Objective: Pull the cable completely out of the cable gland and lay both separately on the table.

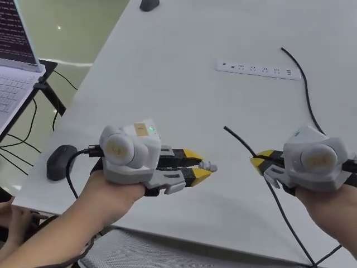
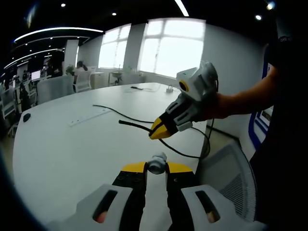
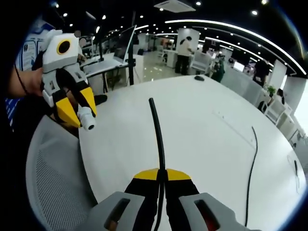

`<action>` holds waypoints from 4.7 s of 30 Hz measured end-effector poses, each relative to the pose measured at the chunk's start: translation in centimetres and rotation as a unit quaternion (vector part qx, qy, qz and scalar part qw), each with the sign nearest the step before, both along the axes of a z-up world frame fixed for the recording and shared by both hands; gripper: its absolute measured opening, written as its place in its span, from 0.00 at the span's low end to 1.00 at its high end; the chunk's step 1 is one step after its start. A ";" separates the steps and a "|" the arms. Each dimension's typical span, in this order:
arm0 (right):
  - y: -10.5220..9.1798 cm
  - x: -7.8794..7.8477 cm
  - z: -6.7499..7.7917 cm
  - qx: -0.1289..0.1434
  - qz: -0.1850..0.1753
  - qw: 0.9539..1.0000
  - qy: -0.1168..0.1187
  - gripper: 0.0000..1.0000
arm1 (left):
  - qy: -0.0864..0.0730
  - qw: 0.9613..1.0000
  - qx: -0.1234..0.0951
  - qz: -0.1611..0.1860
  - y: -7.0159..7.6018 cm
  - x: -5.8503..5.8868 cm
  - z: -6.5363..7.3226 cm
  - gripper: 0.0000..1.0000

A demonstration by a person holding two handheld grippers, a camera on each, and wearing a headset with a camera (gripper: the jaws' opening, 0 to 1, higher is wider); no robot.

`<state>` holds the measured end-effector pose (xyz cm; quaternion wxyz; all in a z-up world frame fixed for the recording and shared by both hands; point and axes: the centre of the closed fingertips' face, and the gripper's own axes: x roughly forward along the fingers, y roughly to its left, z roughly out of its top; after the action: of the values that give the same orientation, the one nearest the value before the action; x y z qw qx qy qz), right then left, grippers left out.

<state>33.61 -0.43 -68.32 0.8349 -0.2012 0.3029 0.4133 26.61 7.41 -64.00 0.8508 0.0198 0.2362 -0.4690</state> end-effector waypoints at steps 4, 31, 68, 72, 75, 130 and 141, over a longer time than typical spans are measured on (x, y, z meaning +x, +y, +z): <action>1.1 0.9 0.1 -0.007 0.001 1.000 -0.010 0.00 | 0.004 1.000 -0.008 -0.003 0.7 -0.4 0.0 0.15; 8.8 4.1 -1.8 -0.041 0.007 0.999 -0.015 0.00 | 0.013 1.000 -0.012 -0.014 7.1 -2.2 -1.7 0.15; 19.0 1.1 -11.8 -0.080 0.173 0.981 0.045 0.00 | 0.051 0.998 -0.004 0.031 12.7 -2.3 -10.1 0.15; 19.6 0.7 -12.7 -0.083 0.182 0.979 0.048 0.00 | 0.058 0.997 0.003 0.040 13.2 -2.2 -11.8 0.15; 20.0 0.6 -12.9 -0.081 0.183 0.978 0.050 0.00 | 0.063 0.997 0.010 0.041 13.4 -2.2 -12.7 0.15; 21.2 -0.2 -13.4 -0.060 0.184 0.978 0.073 0.04 | 0.043 0.997 0.064 0.027 13.8 -1.5 -17.6 0.20; 20.7 0.4 -12.6 -0.058 0.165 0.983 0.061 0.22 | 0.042 0.997 0.060 0.030 13.8 -1.6 -17.0 0.24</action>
<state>33.98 20.23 -80.90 0.7218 -0.2714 0.3392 0.5388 24.98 21.20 -81.03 0.8511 0.0447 0.2997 -0.4286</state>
